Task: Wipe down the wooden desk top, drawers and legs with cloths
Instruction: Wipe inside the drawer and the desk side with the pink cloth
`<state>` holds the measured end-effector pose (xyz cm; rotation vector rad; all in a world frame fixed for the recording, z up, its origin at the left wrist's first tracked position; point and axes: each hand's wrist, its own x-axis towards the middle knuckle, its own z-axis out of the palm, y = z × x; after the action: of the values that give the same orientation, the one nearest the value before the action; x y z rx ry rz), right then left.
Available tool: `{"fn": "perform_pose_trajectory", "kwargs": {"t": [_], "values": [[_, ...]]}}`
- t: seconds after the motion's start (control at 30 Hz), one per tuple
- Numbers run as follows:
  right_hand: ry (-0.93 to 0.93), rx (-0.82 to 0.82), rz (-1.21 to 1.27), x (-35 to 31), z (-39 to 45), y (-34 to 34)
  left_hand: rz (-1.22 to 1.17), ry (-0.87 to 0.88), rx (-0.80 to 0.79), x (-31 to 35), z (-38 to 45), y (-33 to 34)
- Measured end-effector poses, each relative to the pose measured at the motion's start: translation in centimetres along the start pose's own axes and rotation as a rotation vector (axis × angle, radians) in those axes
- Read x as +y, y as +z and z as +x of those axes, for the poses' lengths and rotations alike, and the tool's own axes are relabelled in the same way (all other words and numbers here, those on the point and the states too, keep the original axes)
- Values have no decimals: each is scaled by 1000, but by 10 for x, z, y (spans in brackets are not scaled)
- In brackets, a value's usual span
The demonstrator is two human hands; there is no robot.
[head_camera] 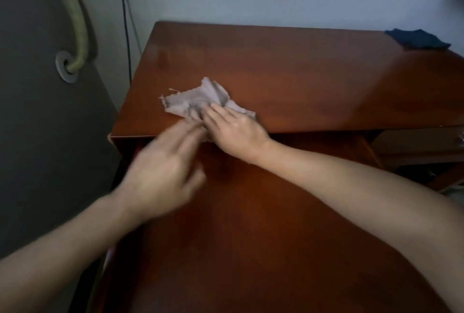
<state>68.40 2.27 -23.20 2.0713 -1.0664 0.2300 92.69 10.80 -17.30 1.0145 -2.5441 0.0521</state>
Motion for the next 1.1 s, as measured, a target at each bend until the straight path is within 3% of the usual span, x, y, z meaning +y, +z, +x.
{"fn": "perform_pose_trajectory", "kwargs": {"t": [0.1,0.13,0.17,0.2,0.23,0.27,0.3,0.33,0.37,0.4,0.57,0.8,0.93,1.1], "values": [[-25,-36,-75,46,-53,-1,148,145,-194,77,7,22],[-21,-77,-89,58,-66,-5,71,42,-328,105,30,62],[-11,-113,-91,67,-77,-9,78,-240,-299,133,61,107],[4,-155,-74,74,-84,-15,114,-365,-364,153,71,141],[17,-183,-52,78,-89,-20,199,-204,-502,165,57,160],[33,-218,-28,80,-93,-25,212,127,-553,166,25,158],[57,-254,-6,81,-95,-29,181,394,-500,162,-25,126],[86,-297,23,81,-97,-33,133,509,-430,166,-71,80],[113,-324,52,81,-99,-35,2,661,-337,168,-77,64],[133,-339,73,82,-99,-38,18,728,-212,161,-70,57],[168,-380,166,85,-101,-42,11,496,-517,139,-17,30],[313,-673,546,106,-93,-70,282,134,-292,72,50,36],[533,-833,705,141,-106,-78,280,-76,-316,37,78,42],[786,-661,919,146,-119,-75,284,-120,-337,13,87,53]]}}
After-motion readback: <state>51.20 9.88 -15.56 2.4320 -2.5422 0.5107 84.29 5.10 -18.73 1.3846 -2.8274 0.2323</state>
